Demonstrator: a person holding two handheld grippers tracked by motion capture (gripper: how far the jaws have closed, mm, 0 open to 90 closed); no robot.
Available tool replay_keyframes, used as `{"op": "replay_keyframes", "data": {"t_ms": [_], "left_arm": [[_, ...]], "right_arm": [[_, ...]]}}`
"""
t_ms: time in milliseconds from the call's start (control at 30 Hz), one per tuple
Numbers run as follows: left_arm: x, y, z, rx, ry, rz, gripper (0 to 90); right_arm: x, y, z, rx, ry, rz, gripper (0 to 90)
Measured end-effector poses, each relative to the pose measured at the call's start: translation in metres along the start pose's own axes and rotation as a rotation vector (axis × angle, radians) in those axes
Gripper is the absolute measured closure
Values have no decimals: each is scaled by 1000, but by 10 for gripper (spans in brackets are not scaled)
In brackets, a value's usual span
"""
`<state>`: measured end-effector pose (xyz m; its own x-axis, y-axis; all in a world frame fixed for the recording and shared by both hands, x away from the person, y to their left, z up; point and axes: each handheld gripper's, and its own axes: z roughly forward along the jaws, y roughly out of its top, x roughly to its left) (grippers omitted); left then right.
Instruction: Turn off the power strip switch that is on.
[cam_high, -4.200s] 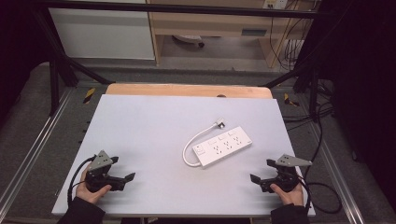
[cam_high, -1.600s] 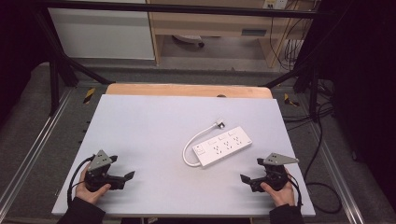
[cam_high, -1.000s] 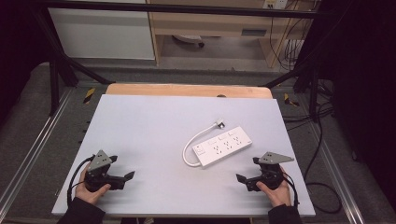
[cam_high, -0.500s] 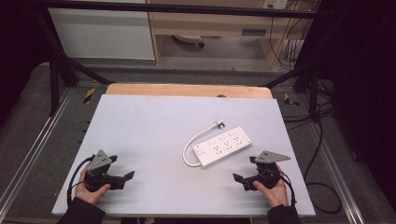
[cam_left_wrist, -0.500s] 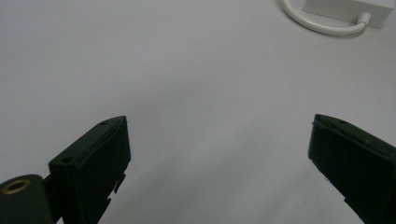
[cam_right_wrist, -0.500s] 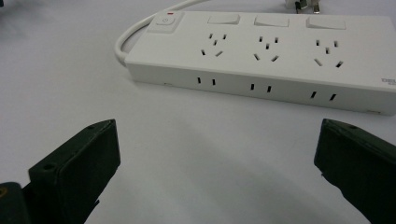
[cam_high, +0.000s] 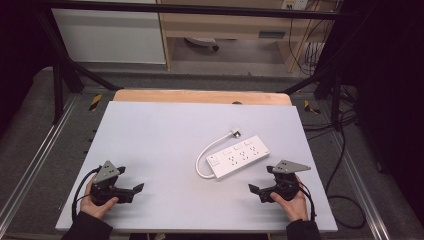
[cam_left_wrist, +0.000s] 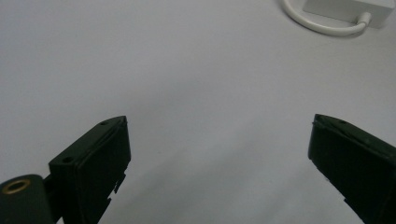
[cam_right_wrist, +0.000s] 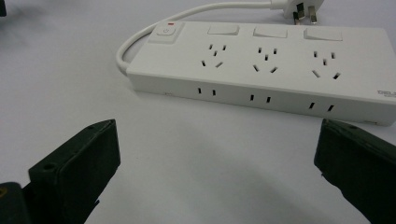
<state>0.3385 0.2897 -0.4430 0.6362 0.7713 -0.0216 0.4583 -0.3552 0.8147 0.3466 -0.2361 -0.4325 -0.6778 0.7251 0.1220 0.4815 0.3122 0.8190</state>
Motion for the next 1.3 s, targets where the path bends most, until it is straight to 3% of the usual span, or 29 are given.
{"op": "replay_keyframes", "data": {"t_ms": [900, 1300], "left_arm": [[1, 0, 0, 1, 7, -2, 58], [1, 0, 0, -1, 7, -2, 58]], "right_arm": [[7, 21, 11, 7, -22, -34, 16], [7, 31, 16, 0, -29, -26, 52]]}}
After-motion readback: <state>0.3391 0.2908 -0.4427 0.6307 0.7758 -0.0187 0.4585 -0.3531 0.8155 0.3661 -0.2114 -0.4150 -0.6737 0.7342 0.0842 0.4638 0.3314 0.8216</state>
